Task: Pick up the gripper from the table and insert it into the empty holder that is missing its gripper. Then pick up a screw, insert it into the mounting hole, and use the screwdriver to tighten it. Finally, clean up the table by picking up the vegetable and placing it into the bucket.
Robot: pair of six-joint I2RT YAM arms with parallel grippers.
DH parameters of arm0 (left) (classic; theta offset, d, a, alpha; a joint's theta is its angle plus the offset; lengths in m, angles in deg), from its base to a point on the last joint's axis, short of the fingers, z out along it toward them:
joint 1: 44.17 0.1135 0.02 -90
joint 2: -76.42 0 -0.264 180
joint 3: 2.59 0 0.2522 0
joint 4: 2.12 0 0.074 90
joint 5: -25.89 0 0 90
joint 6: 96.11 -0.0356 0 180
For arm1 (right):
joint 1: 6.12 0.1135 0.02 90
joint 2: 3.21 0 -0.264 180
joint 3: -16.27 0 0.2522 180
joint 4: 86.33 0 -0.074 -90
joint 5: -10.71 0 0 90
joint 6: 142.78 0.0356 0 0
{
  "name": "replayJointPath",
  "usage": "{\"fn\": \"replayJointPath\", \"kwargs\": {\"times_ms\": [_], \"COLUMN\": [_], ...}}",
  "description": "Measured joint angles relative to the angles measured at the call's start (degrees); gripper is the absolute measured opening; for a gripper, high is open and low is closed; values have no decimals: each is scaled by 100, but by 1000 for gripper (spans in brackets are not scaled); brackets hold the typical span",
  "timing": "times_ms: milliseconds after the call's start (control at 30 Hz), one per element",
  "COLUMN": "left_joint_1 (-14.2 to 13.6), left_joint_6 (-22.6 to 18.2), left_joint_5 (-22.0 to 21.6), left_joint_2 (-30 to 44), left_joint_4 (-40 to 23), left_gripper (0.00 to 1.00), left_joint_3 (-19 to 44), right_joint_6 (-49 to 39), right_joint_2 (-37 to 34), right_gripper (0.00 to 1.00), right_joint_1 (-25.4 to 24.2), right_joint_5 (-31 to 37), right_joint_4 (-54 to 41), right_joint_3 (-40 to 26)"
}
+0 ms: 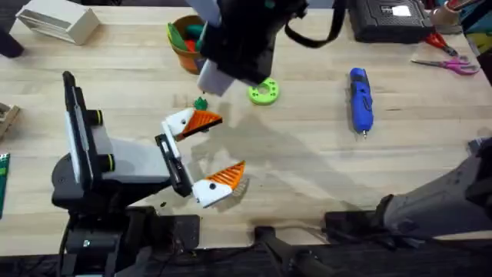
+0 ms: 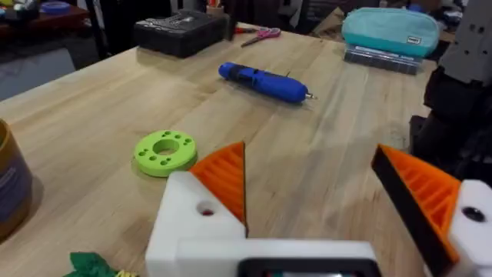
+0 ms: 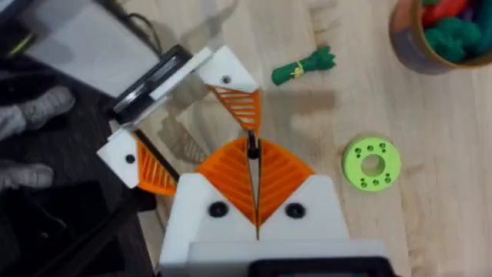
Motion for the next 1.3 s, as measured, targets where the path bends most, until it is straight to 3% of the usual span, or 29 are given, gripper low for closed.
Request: {"fn": "replayJointPath", "kwargs": {"times_ms": [333, 633, 900, 1300], "left_joint_1": [0, 0, 0, 0], "left_joint_6": [0, 1, 0, 1], "left_joint_5": [0, 0, 0, 0], "left_joint_2": [0, 2, 0, 0], "left_joint_4": [-2, -2, 0, -1], "left_gripper": [986, 986, 986, 987], "left_joint_3": [0, 0, 0, 0], "right_joint_6": [-411, -505, -488, -484], "right_joint_2": [-323, -562, -834, -837], "right_gripper": [7, 7, 7, 7], "right_joint_1": [236, 770, 777, 785], "right_joint_5": [-42, 267, 775, 729], "right_joint_4": [26, 364, 322, 322], "right_joint_3": [0, -2, -2, -2]}}
